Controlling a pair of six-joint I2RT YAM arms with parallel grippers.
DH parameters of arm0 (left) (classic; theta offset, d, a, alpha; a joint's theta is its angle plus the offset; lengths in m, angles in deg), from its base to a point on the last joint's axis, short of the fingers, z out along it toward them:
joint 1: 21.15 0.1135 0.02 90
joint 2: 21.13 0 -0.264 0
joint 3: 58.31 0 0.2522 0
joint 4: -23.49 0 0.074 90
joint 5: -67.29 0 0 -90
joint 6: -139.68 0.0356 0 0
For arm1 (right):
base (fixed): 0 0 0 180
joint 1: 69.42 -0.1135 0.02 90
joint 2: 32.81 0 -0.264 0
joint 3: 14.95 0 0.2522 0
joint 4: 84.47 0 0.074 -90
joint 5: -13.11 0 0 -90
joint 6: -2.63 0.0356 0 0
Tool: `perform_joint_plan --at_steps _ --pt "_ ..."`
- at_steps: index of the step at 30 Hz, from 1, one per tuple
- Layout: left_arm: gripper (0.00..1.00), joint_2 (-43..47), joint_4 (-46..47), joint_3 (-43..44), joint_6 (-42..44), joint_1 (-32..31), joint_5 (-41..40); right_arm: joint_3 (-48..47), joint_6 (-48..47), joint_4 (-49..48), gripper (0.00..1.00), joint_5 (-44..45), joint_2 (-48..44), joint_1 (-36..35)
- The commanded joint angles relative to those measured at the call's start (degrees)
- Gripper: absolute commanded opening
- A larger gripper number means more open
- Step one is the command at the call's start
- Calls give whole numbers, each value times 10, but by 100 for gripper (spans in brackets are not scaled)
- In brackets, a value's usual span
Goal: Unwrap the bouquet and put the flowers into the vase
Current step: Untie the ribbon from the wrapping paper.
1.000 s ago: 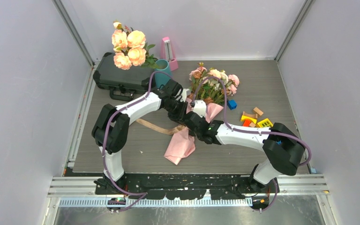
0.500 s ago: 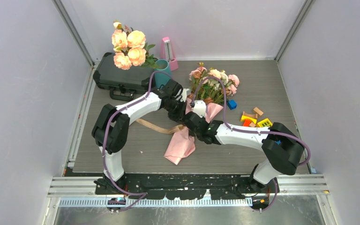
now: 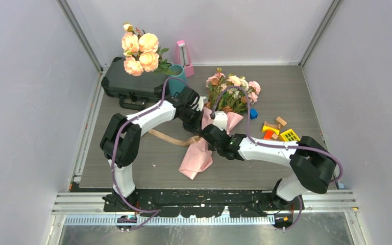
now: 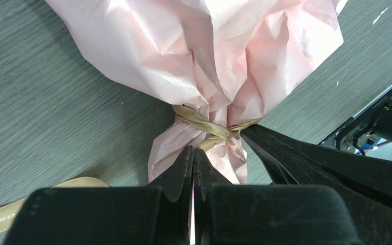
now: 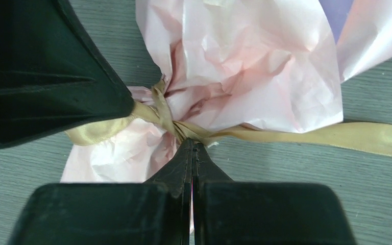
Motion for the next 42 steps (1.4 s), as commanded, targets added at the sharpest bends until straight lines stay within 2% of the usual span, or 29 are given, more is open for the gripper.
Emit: perform_joint_plan --at_steps 1,9,15,20,23,31,42 --pt "0 10 -7 24 15 2 -19 17 17 9 0 37 -23 -1" --pt "1 15 -10 27 21 1 -16 25 15 9 0 35 -39 -1" --pt "22 23 -9 28 23 1 -8 38 -18 -18 1 -22 -79 -2" --pt "37 31 -5 25 25 1 -9 34 -42 -19 15 -61 -96 -2" --pt "41 31 -4 24 25 1 -9 29 -48 -20 19 -70 -91 -2" --pt "42 27 2 22 25 2 -5 -5 -65 -23 27 -54 -49 -2" --pt "41 23 3 22 26 2 -4 -20 -54 -24 28 1 -21 -2"
